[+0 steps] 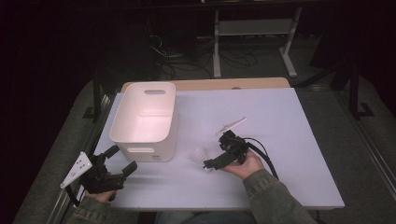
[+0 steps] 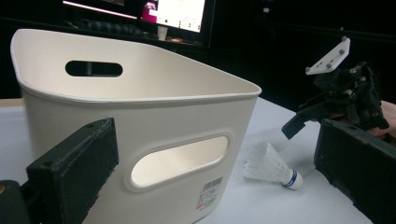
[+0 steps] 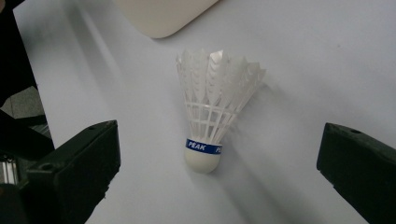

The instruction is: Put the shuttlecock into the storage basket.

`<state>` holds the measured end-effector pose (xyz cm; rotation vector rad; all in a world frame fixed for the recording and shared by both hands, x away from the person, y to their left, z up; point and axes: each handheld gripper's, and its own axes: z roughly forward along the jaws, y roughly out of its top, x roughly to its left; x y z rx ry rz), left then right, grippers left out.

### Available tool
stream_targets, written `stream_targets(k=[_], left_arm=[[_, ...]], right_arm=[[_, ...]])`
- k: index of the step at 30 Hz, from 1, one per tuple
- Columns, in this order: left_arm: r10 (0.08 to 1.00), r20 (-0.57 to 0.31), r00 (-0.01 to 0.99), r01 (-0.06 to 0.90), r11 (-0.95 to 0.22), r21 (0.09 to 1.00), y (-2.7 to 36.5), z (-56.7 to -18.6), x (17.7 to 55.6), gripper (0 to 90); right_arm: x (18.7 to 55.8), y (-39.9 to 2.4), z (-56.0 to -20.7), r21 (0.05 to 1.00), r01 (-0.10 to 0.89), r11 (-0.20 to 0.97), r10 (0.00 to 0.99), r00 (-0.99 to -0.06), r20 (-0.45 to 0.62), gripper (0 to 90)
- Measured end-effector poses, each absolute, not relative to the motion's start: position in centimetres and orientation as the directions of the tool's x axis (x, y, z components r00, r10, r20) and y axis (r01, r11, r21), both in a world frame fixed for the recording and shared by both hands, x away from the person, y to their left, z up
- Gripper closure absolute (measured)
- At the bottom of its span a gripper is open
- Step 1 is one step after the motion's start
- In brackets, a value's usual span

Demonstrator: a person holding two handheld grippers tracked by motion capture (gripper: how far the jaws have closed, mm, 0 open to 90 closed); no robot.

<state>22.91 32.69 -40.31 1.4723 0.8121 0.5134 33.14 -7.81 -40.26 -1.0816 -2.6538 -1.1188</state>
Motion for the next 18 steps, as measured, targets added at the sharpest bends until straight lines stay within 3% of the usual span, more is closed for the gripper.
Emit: stream_targets(k=[18], left_arm=[[0.745, -0.173, 0.645, 0.18, 0.072, 0.981, 32.6, -40.3, 22.9, 0.0]], right_arm=[[33.3, -6.8, -41.9, 0.545, 0.662, 0.514, 0.589, -0.735, 0.337, 0.0]])
